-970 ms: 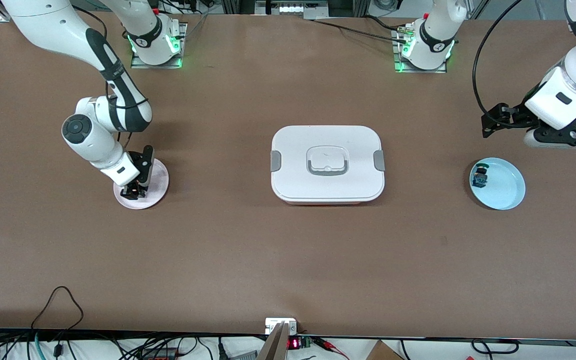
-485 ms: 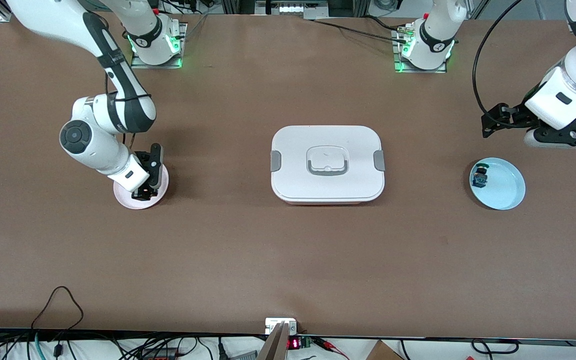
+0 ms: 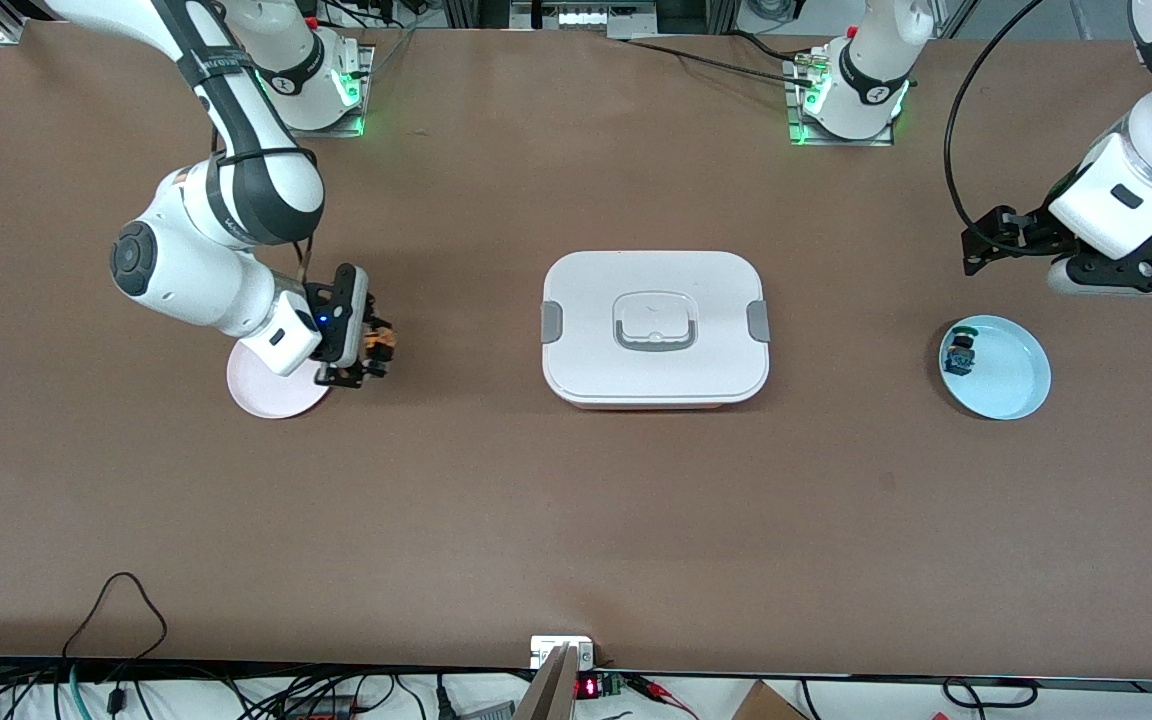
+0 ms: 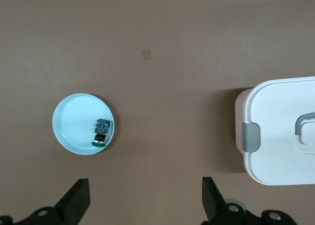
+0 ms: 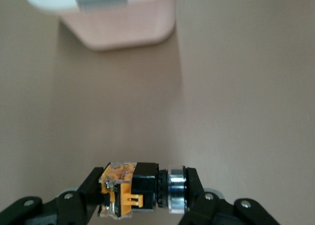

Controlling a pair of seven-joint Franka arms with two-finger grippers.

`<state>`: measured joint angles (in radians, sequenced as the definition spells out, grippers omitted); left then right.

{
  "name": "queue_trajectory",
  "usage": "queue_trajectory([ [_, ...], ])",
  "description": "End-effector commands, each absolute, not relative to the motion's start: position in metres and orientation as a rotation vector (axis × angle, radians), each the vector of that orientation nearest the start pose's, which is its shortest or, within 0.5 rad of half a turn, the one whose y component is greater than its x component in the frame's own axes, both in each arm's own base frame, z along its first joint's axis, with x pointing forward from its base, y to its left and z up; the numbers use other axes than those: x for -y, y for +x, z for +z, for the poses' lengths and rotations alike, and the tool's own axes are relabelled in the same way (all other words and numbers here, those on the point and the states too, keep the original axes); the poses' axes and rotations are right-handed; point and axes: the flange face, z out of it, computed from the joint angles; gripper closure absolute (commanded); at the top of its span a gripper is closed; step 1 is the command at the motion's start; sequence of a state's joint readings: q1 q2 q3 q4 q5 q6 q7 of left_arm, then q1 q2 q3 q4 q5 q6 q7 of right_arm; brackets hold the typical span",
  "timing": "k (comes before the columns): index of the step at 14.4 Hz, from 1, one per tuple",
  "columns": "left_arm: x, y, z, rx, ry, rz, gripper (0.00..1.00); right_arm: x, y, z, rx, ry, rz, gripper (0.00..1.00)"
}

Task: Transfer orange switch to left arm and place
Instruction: 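Lift the switch over the box with the right gripper while the left gripper approaches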

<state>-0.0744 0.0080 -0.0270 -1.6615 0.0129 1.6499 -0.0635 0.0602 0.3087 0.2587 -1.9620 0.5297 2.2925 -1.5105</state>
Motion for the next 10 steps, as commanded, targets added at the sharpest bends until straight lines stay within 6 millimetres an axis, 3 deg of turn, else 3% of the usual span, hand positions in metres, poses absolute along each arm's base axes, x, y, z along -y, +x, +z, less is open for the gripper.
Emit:
queue_trajectory([
  [1, 0.068, 0.560, 0.589, -0.076, -3.186, 0.058, 0.00, -0.219, 0.584, 0.342, 1.674, -1.943, -0.535, 0.96],
  [4, 0.075, 0.556, 0.586, -0.048, -3.287, 0.133, 0.00, -0.253, 0.577, 0.352, 1.540, -1.867, -0.619, 0.96],
  [8, 0.095, 0.549, 0.582, -0.063, -3.428, 0.257, 0.00, -0.301, 0.570, 0.388, 1.365, -1.767, -0.745, 0.92],
  [10, 0.110, 0.543, 0.571, -0.085, -3.551, 0.481, 0.00, -0.319, 0.567, 0.397, 1.291, -1.730, -0.808, 0.92],
])
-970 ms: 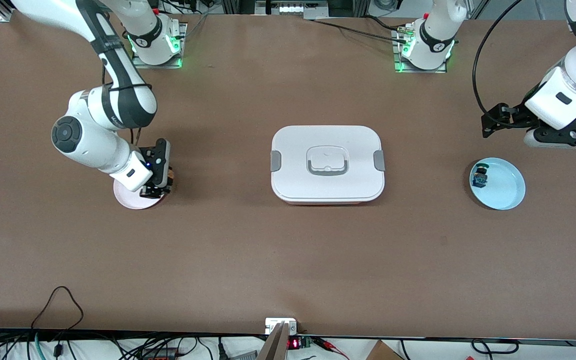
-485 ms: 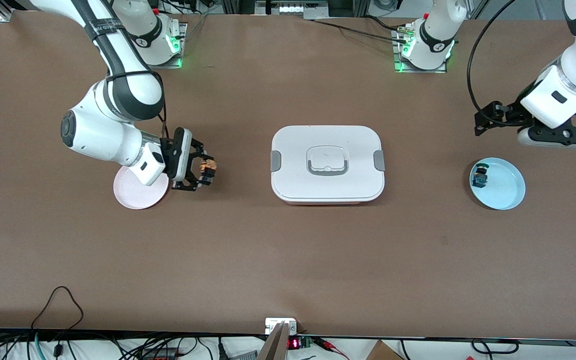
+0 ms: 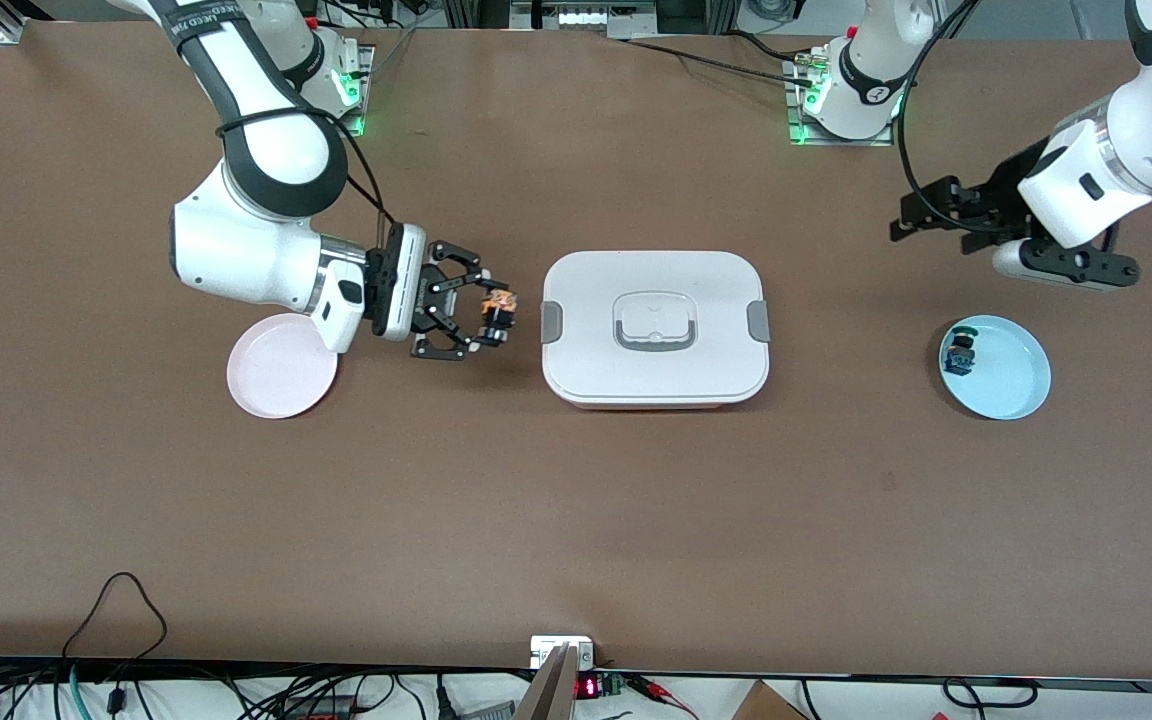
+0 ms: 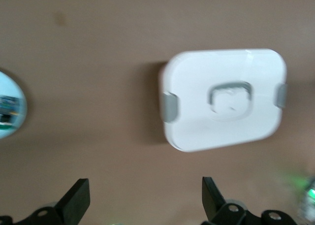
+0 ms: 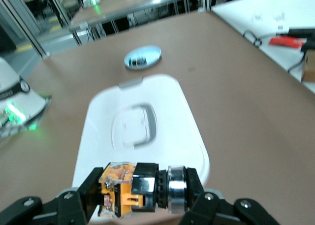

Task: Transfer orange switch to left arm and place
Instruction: 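Lift the switch over the box with the right gripper while the left gripper approaches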

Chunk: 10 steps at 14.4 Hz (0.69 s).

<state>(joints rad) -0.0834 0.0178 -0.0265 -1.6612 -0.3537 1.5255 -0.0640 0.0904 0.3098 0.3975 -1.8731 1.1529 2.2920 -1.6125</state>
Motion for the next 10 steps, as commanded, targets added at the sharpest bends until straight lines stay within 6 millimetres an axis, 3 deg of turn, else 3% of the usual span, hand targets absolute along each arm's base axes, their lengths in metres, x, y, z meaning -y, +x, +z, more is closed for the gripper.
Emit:
queue_trajectory([
  [1, 0.117, 0.540, 0.573, -0.100, -3.611, 0.559, 0.00, -0.329, 0.564, 0.401, 1.255, -1.708, -0.845, 0.92],
  [6, 0.162, 0.561, 0.556, -0.090, -3.986, 0.831, 0.00, -0.389, 0.535, 0.404, 1.025, -1.572, -0.989, 0.93],
  [8, 0.171, 0.570, 0.553, -0.154, -4.139, 0.739, 0.00, -0.413, 0.524, 0.410, 0.981, -1.518, -1.020, 0.93],
  [10, 0.184, 0.574, 0.534, -0.098, -4.287, 0.730, 0.00, -0.431, 0.515, 0.421, 0.943, -1.499, -1.033, 0.93],
])
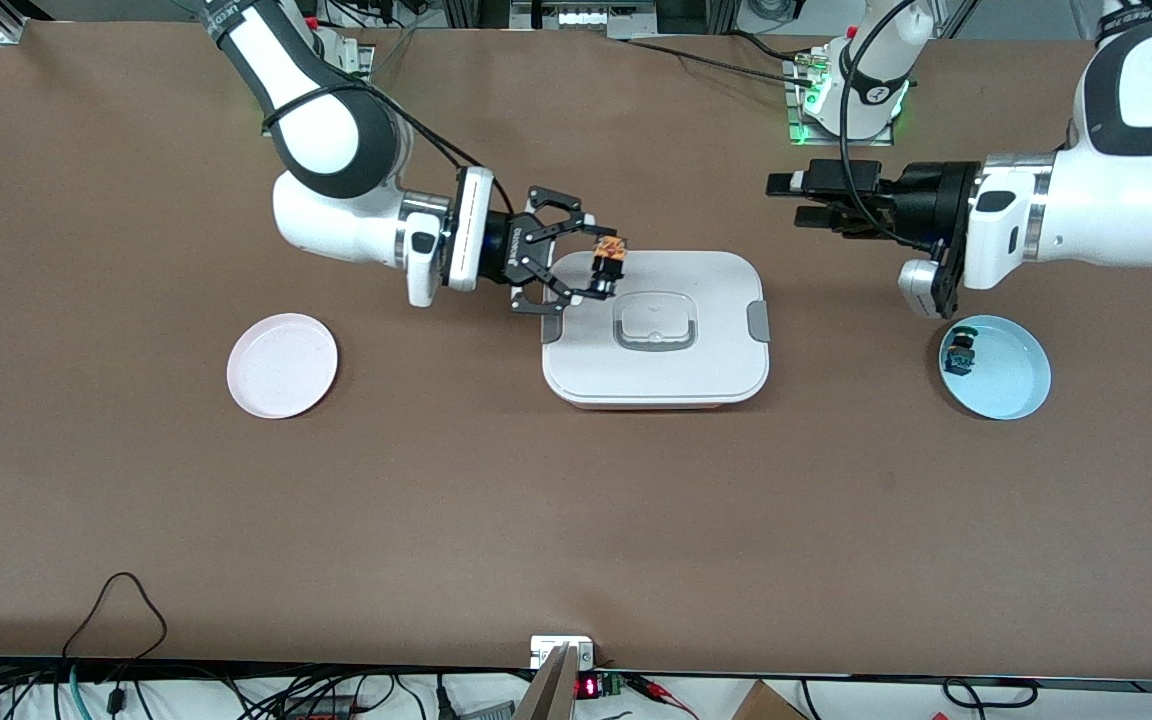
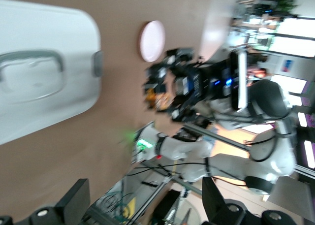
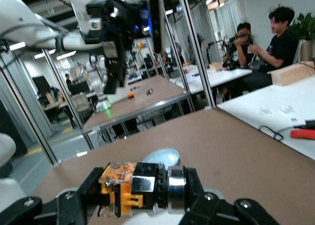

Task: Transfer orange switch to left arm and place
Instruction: 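Grasp the orange switch with the left gripper from the right gripper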

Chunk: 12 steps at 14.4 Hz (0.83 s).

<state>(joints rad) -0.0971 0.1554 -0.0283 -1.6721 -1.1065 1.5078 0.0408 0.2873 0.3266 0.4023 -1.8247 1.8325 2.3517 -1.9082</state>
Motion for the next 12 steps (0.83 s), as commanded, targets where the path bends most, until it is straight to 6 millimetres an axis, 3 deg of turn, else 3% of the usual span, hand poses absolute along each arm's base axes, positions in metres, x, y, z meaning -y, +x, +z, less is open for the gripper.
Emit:
queue_trajectory([
  [1, 0.196, 0.572, 0.525, 0.033, 1.855, -0.308, 0.00, -0.433, 0.515, 0.425, 0.951, -1.495, -1.049, 0.93],
  [5, 0.222, 0.559, 0.487, 0.073, 1.736, -0.238, 0.00, -0.443, 0.510, 0.427, 0.955, -1.486, -1.047, 0.93],
  [7, 0.250, 0.548, 0.478, 0.060, 1.700, -0.229, 0.00, -0.444, 0.510, 0.423, 0.954, -1.489, -1.042, 0.93],
  [10, 0.253, 0.548, 0.469, 0.051, 1.716, -0.206, 0.00, -0.445, 0.512, 0.411, 0.983, -1.483, -1.061, 0.93],
  [12, 0.247, 0.556, 0.446, 0.093, 1.713, -0.155, 0.00, -0.449, 0.510, 0.406, 0.948, -1.471, -1.095, 0.93],
])
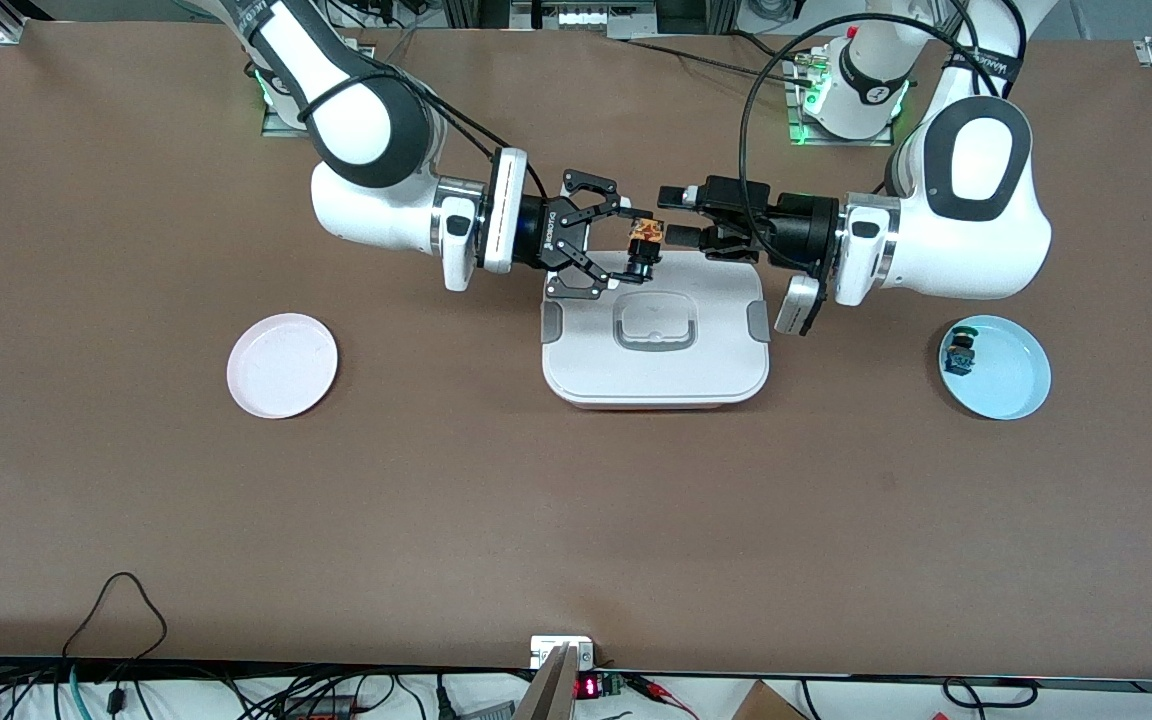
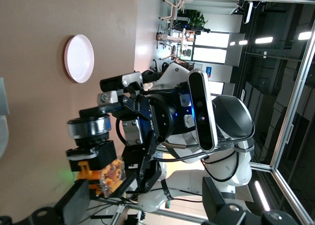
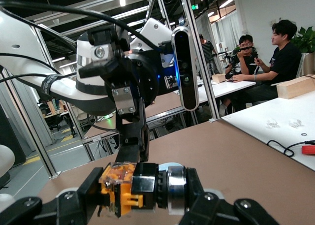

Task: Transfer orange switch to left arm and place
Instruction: 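Grasp the orange switch with the left gripper from the right gripper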

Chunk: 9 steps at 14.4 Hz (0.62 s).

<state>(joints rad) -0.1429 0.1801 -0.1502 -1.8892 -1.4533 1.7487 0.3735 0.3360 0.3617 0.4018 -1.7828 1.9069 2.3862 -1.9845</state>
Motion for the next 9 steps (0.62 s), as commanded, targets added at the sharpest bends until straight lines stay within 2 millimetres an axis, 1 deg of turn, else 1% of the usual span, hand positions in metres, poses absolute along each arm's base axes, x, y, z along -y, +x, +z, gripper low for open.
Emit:
queue_trajectory([
  [1, 0.245, 0.557, 0.445, 0.095, 1.714, -0.148, 0.00, -0.455, 0.505, 0.406, 0.929, -1.458, -1.104, 0.93],
  [3, 0.245, 0.559, 0.436, 0.083, 1.718, -0.151, 0.00, -0.457, 0.508, 0.408, 0.916, -1.452, -1.111, 0.93],
  [5, 0.246, 0.559, 0.434, 0.078, 1.723, -0.149, 0.00, -0.457, 0.508, 0.408, 0.914, -1.449, -1.111, 0.93],
  [6, 0.247, 0.559, 0.430, 0.077, 1.722, -0.158, 0.02, -0.457, 0.508, 0.409, 0.912, -1.448, -1.112, 0.93],
  [7, 0.248, 0.557, 0.427, 0.072, 1.721, -0.166, 0.14, -0.456, 0.509, 0.408, 0.910, -1.450, -1.111, 0.93],
  [8, 0.246, 0.558, 0.428, 0.066, 1.720, -0.171, 0.34, -0.456, 0.509, 0.408, 0.908, -1.451, -1.111, 0.93],
  [9, 0.247, 0.556, 0.428, 0.067, 1.714, -0.186, 0.50, -0.456, 0.509, 0.409, 0.909, -1.450, -1.111, 0.93],
])
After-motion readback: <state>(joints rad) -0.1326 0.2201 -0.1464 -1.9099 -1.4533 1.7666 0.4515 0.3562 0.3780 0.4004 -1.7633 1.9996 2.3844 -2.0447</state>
